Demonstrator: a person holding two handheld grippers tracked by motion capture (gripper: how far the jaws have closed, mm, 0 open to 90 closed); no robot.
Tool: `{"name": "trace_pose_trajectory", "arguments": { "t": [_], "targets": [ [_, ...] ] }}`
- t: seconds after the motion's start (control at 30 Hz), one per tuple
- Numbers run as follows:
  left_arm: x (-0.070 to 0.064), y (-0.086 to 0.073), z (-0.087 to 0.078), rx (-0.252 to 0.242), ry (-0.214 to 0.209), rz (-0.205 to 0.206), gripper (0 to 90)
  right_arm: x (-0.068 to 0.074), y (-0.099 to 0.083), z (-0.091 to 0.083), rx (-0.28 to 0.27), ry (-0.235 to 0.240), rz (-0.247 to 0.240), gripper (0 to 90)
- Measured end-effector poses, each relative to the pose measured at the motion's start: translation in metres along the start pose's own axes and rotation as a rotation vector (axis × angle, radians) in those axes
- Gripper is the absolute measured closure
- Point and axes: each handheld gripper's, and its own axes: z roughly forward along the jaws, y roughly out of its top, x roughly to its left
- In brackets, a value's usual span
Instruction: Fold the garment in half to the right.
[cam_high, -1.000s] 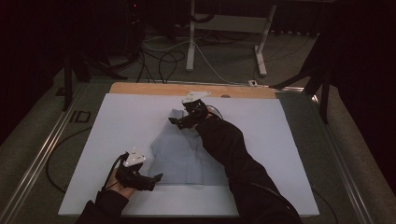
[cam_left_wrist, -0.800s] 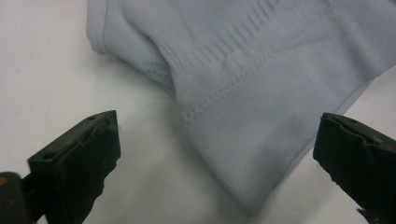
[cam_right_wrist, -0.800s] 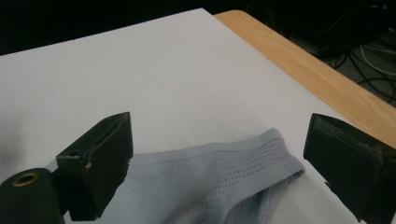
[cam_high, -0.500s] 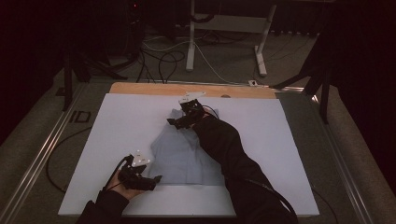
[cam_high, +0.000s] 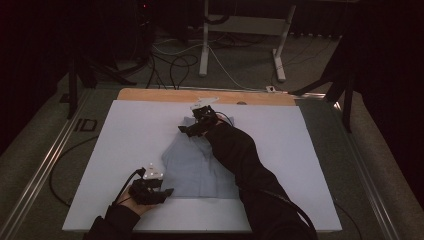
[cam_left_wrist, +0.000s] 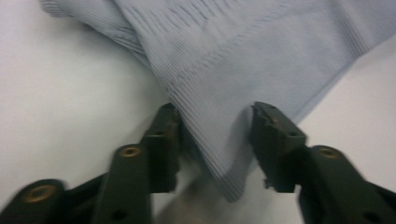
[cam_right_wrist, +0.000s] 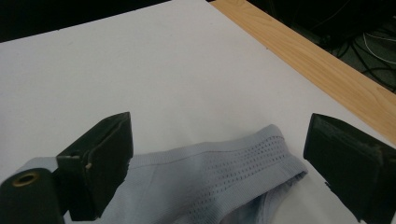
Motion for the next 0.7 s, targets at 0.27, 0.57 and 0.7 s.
{"name": "trace_pose_trajectory", "arguments": {
  "t": [0.27, 0.57, 0.7],
  "targets": [
    [-0.01, 0.0, 0.001, 0.008, -0.014, 0.048, 72.8, -0.001, 0.004, 0.0, -0.006, 0.002, 0.006, 8.4],
    [-0.012, 0.005, 0.001, 0.019, -0.008, 0.08, 86.2, -0.001, 0.012, 0.006, -0.003, 0.002, -0.008, 8.4],
    [-0.014, 0.008, -0.003, 0.005, -0.006, 0.085, 86.7, -0.002, 0.014, 0.01, 0.009, -0.003, -0.014, 8.8]
  ]
}}
